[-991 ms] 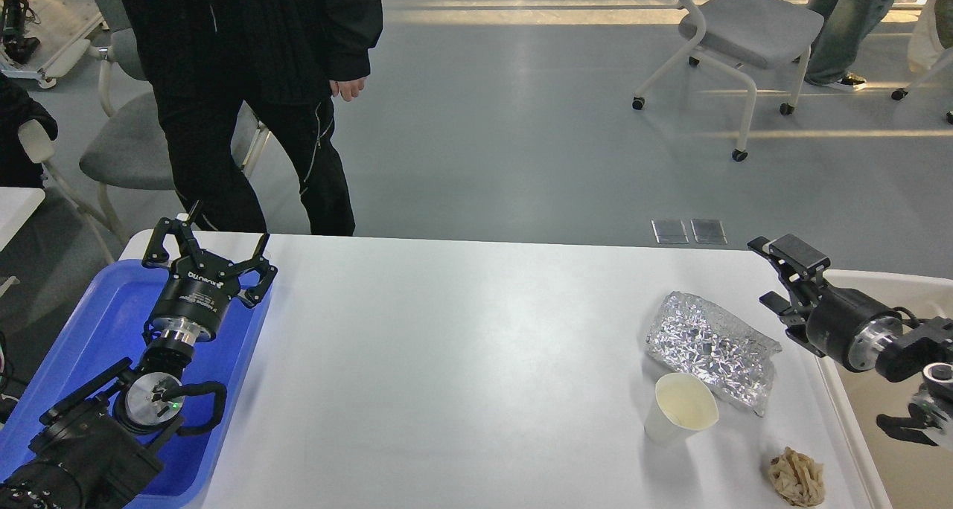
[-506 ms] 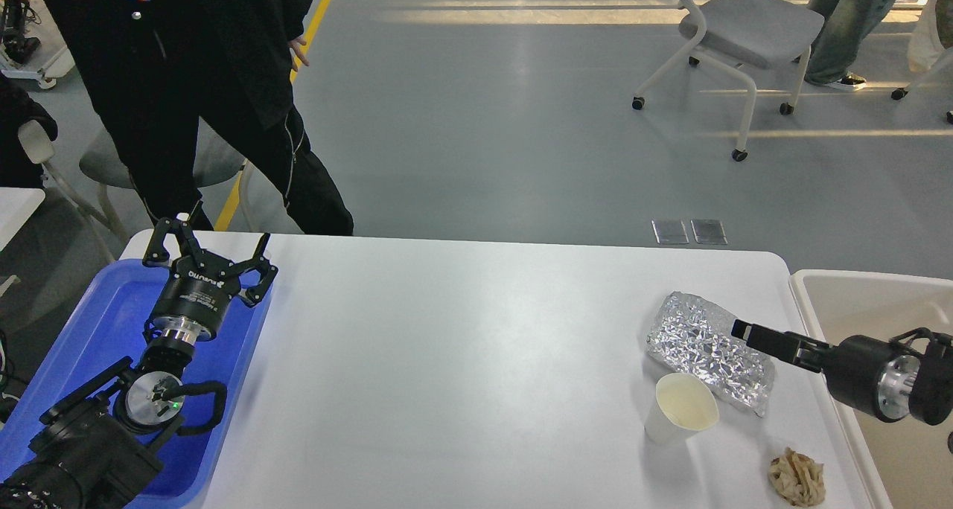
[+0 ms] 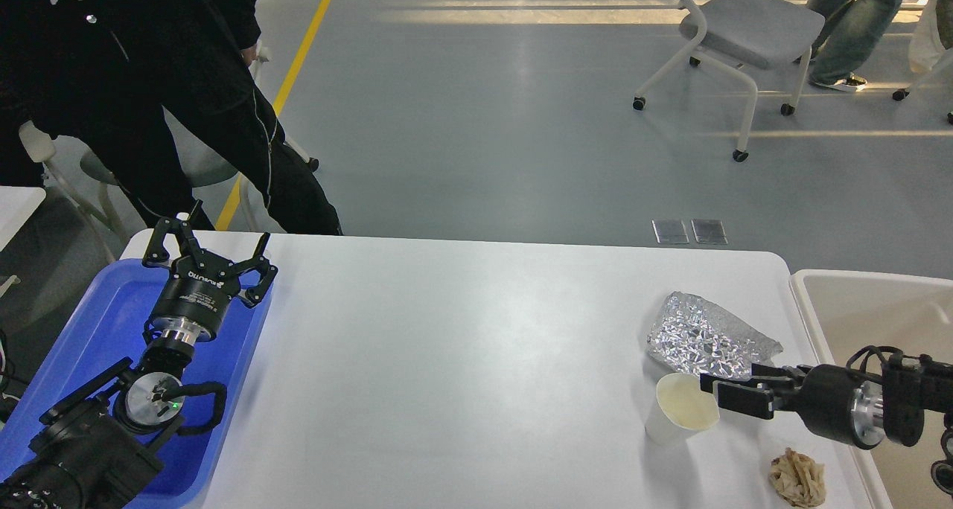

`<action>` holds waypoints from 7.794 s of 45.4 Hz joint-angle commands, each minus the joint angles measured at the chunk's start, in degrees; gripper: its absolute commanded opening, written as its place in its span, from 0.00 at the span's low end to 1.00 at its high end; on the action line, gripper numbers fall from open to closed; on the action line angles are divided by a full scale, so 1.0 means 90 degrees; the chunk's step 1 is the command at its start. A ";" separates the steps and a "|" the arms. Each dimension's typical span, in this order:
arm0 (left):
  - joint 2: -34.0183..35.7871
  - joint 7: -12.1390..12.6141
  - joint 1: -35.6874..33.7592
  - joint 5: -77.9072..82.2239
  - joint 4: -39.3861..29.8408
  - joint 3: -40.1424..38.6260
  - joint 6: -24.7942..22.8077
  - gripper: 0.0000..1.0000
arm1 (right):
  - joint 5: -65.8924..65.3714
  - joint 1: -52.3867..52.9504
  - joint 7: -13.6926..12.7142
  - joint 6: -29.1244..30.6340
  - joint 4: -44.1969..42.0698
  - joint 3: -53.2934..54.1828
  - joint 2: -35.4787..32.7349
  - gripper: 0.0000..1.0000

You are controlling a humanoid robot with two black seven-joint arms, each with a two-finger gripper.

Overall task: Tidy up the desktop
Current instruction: 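Lower the right gripper to the paper cup and grasp its rim, then lift the paper cup with the right gripper and carry it into the white bin, then release the cup inside the bin with the right gripper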

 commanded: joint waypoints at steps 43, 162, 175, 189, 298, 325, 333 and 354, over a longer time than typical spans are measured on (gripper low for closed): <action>0.0000 0.0000 0.0000 0.0001 0.0000 0.0000 0.0000 1.00 | 0.0266 0.1439 0.0050 0.0184 -0.0861 -0.2005 0.1417 0.87; 0.0000 0.0000 0.0000 0.0001 0.0000 0.0000 0.0000 1.00 | 0.1300 0.6098 0.0050 0.4598 0.0897 -0.1966 -0.3045 0.00; 0.0000 0.0000 0.0000 0.0001 0.0000 0.0000 0.0000 1.00 | 0.2189 0.5796 0.0050 0.3798 0.0623 -0.2171 -0.3992 0.00; 0.0000 0.0000 0.0000 -0.0009 0.0000 0.0000 0.0000 1.00 | 0.3966 0.5287 0.0099 0.2958 -0.0079 -0.2815 -0.4266 0.00; 0.0000 0.0000 0.0000 -0.0009 0.0000 0.0000 0.0000 1.00 | 0.9563 -0.2652 0.0304 0.1268 -0.8977 0.1403 0.3078 0.09; 0.0000 0.0000 0.0000 -0.0009 0.0000 0.0000 0.0000 1.00 | 0.9514 -0.2155 0.0323 0.1297 -0.9055 0.1296 0.3097 1.00; 0.0000 0.0000 0.0000 -0.0009 0.0000 0.0000 0.0000 1.00 | 0.9651 -0.1998 0.0392 0.1881 -0.8977 0.1529 0.3019 1.00; 0.0000 0.0000 0.0000 0.0001 0.0000 0.0000 0.0000 1.00 | 0.9729 -0.2008 0.0402 0.3505 -0.5075 0.2789 0.1722 1.00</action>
